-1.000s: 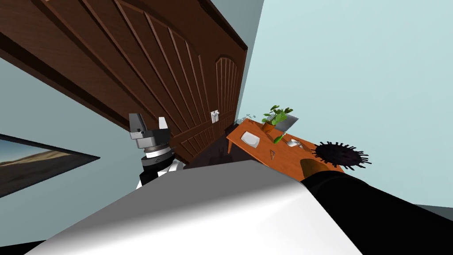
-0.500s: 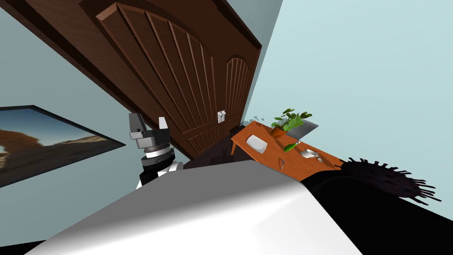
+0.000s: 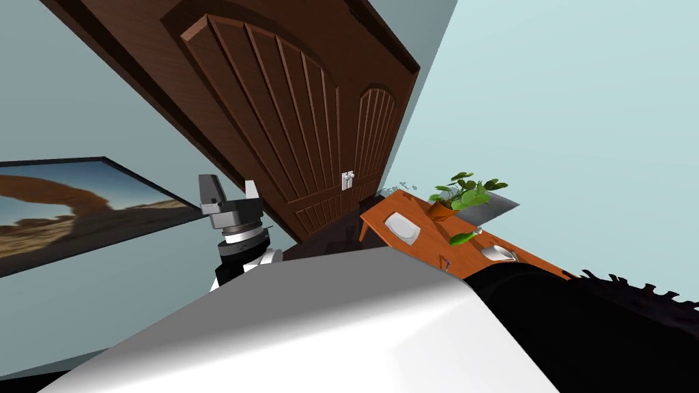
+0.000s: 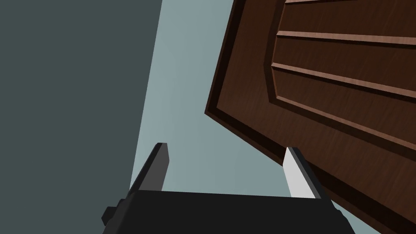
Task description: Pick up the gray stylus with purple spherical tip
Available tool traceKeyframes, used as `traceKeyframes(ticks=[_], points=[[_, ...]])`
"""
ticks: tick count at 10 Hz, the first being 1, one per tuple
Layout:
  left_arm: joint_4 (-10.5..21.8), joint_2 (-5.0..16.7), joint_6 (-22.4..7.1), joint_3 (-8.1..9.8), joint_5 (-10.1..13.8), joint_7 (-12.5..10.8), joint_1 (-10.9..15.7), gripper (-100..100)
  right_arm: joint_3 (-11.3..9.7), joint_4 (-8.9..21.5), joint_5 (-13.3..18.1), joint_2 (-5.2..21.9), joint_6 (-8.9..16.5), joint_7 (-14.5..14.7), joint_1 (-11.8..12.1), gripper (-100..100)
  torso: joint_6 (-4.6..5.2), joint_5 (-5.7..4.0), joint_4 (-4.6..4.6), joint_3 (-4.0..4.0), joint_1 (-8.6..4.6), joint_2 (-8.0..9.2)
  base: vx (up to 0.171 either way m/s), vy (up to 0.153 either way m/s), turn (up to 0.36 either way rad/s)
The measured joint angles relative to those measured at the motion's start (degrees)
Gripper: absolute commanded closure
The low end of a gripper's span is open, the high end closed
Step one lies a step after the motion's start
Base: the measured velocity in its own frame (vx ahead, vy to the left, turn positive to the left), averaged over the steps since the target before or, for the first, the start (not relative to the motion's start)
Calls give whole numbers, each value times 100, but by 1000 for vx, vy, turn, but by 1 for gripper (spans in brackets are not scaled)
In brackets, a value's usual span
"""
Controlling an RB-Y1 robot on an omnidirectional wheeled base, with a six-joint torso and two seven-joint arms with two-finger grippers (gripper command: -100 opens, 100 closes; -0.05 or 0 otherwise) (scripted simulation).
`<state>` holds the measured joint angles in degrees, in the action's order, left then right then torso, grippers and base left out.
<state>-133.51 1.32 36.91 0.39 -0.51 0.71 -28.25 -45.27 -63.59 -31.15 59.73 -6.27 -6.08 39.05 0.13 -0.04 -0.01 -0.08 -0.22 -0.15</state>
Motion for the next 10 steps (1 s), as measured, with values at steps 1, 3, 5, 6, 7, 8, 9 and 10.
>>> traceKeyframes(ticks=[1, 3, 5, 6, 7, 8, 9, 10], points=[[0, 0, 0, 0, 0, 0, 0, 0, -68, 108, -14, 11, -54, -34, -47, -100, 3, 0, 1, 3, 6, 5, 27, -34, 192], [0, 0, 0, 0, 0, 0, 0, 0, -271, 433, -171, 183, -42, -75, -205, -100, -6, -1, -2, -7, -14, -13, 61, -103, 337], [0, 1, 0, 1, 0, 0, 0, 0, -523, 736, -379, 452, -28, -165, -440, -100, -4, -10, -3, -10, -50, -18, 64, -183, 217], [0, 1, 0, 1, 0, 0, -1, 0, -609, 835, -457, 534, 54, -161, -565, -100, -3, -13, -4, -12, -57, -21, 45, -225, 307], [0, 2, 0, 1, 0, 0, 0, 0, -808, 980, -566, 666, 65, -235, -752, -100, -8, -15, -3, -11, -71, -18, 25, -217, 206], [0, 2, 0, 2, 0, 0, -1, 0, -864, 1047, -638, 752, 74, -261, -827, -100, -1, -17, -2, -7, -67, -12, 10, -93, 39], [0, 1, 0, 1, 0, 0, -1, 0, -864, 1054, -645, 763, 77, -261, -833, 0, 5, -11, -1, -3, -26, -5, 3, -19, 0], [0, 0, 0, 0, 0, 0, -1, 0, -864, 1054, -644, 763, 77, -261, -833, -100, 5, -2, 0, 0, 4, 0, 4, -41, 4]])
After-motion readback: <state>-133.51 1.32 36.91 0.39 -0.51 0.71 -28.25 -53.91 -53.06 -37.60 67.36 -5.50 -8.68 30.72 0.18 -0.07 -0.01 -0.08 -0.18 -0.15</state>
